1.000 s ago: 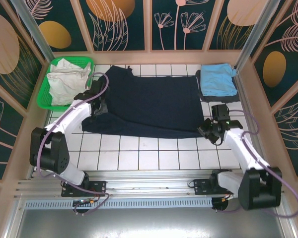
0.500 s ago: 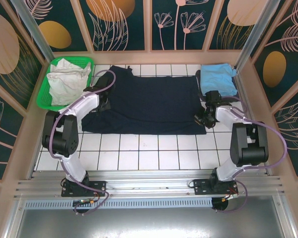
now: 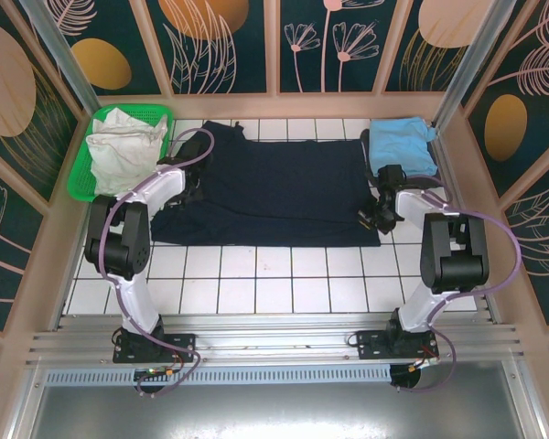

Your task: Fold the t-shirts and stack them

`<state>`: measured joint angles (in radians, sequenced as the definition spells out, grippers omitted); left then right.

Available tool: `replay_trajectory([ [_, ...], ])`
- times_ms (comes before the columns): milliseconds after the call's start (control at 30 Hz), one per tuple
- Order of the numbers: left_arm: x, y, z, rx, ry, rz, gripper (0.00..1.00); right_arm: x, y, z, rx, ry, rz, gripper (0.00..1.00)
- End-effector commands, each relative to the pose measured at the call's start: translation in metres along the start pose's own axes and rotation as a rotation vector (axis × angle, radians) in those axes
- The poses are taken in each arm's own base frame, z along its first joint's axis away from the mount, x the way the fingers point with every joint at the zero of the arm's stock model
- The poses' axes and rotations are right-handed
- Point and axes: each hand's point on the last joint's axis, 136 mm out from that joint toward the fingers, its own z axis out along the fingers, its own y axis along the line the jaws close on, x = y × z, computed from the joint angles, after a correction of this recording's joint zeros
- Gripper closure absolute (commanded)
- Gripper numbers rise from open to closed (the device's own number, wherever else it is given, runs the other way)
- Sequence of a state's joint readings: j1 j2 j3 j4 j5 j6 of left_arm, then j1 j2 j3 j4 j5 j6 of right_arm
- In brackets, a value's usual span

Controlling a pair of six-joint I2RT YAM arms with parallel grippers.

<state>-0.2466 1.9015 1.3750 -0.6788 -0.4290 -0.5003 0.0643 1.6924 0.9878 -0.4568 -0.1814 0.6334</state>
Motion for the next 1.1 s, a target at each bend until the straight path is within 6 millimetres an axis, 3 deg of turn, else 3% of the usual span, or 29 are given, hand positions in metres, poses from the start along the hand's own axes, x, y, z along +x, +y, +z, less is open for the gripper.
replay_trajectory([
  [0, -0.003, 0.011, 0.005, -0.050, 0.006, 0.010, 1.00, -0.020, 0.005, -0.007, 0.010, -0.042, -0.018, 0.95],
  [200, -0.002, 0.010, 0.009, -0.039, 0.014, 0.002, 1.00, -0.028, 0.003, -0.017, 0.073, -0.053, -0.070, 0.86],
  [300, -0.007, 0.005, 0.009, -0.025, 0.014, 0.002, 0.94, -0.032, 0.005, -0.029, 0.085, -0.091, -0.085, 0.78],
  [367, -0.010, 0.001, 0.009, -0.017, 0.016, 0.002, 0.88, -0.032, 0.005, -0.037, 0.099, -0.120, -0.094, 0.71],
  [467, -0.013, 0.001, 0.010, -0.024, 0.019, 0.006, 0.64, -0.028, 0.005, -0.044, 0.117, -0.145, -0.112, 0.67],
  [500, -0.014, 0.001, 0.010, -0.025, 0.020, 0.007, 0.65, -0.027, 0.005, -0.046, 0.126, -0.163, -0.124, 0.67],
  [567, -0.016, 0.002, 0.007, -0.027, 0.017, 0.005, 0.61, -0.020, 0.012, -0.046, 0.107, -0.173, -0.153, 0.67],
  [633, -0.019, 0.004, 0.000, -0.022, 0.005, -0.005, 0.50, -0.005, 0.029, -0.041, 0.036, -0.160, -0.200, 0.67],
  [733, -0.019, 0.004, -0.015, 0.030, -0.015, -0.028, 0.49, 0.023, 0.054, -0.028, -0.083, -0.125, -0.266, 0.67],
  [800, -0.010, 0.001, -0.022, 0.096, -0.019, -0.041, 0.47, 0.039, 0.056, -0.016, -0.119, -0.081, -0.264, 0.70],
  [900, 0.018, -0.004, -0.020, 0.181, 0.008, -0.043, 0.43, 0.056, 0.037, -0.001, -0.085, -0.037, -0.233, 0.74],
  [1067, 0.071, 0.008, 0.010, 0.142, 0.091, -0.045, 0.42, 0.070, -0.005, 0.006, 0.021, -0.026, -0.200, 0.75],
])
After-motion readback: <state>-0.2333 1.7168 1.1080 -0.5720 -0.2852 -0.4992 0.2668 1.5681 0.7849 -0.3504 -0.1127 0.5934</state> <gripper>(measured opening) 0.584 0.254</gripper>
